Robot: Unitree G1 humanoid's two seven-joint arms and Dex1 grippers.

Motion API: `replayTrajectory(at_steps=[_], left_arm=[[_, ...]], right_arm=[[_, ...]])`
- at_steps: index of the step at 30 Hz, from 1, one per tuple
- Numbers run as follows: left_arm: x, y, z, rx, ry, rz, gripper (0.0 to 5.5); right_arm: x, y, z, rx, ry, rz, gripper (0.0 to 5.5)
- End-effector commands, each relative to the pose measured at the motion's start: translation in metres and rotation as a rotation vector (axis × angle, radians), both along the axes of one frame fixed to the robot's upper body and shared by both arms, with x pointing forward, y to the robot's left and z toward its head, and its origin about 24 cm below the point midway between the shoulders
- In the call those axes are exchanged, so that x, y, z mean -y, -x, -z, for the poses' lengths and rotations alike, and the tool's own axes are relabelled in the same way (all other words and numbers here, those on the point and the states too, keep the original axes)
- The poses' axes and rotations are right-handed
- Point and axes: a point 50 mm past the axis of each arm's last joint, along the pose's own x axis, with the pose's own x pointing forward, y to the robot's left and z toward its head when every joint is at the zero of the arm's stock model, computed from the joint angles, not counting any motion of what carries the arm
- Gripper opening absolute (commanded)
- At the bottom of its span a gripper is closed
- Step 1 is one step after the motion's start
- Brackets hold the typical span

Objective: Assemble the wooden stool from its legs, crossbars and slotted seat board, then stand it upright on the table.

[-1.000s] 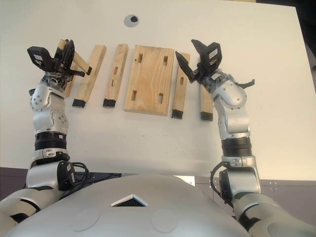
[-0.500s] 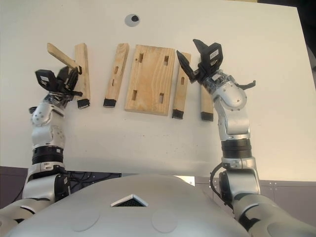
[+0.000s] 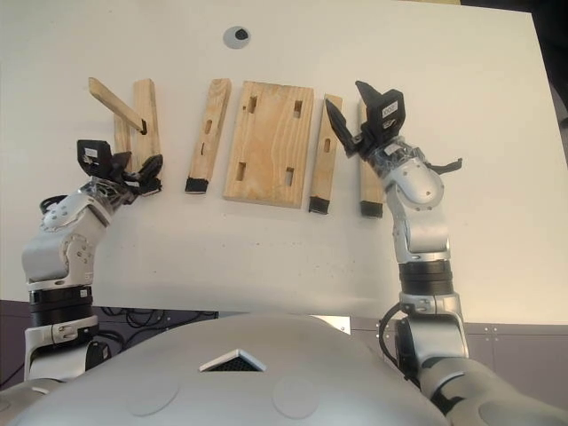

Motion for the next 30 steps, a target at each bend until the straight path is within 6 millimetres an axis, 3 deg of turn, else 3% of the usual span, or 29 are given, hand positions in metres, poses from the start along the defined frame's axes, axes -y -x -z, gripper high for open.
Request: replayTrajectory(at_steps=[1,3,11,14,17,19,21,25,30], left_arm=[[0.004,0.000,0.008,-0.059,-0.014,-0.015,3.56],[0.004,0.001,0.011,-0.089,-0.029,-0.024,3.56],[0.001,0.006,0.017,-0.168,-0.170,0.005,2.31],[-0.001,-0.003,0.003,-0.083,-0.203,0.001,2.01],[0.002,-0.025,-0.034,0.115,-0.181,0.018,2.01],[0.018,-0.040,-0.067,0.247,-0.027,0.083,2.01],[0.041,-0.047,-0.092,0.295,0.283,0.212,2.01],[0.074,-0.046,-0.112,0.235,0.703,0.498,2.01],[0.096,-0.037,-0.126,0.199,0.918,0.700,2.01]], right_arm=[[-0.001,-0.005,-0.002,0.003,0.028,-0.023,2.96],[-0.002,-0.005,-0.002,0.000,0.031,-0.031,2.96],[-0.005,-0.006,-0.004,-0.001,0.029,-0.034,2.96],[-0.004,-0.007,-0.007,0.007,0.018,-0.021,2.96],[-0.001,-0.013,-0.018,0.039,-0.021,0.002,2.96],[-0.002,-0.017,-0.028,0.020,-0.114,-0.042,2.96],[-0.004,-0.022,-0.043,-0.021,-0.297,-0.110,2.96],[-0.020,-0.028,-0.073,-0.255,-0.710,-0.412,2.96],[-0.034,-0.029,-0.100,-0.444,-0.932,-0.671,3.81]])
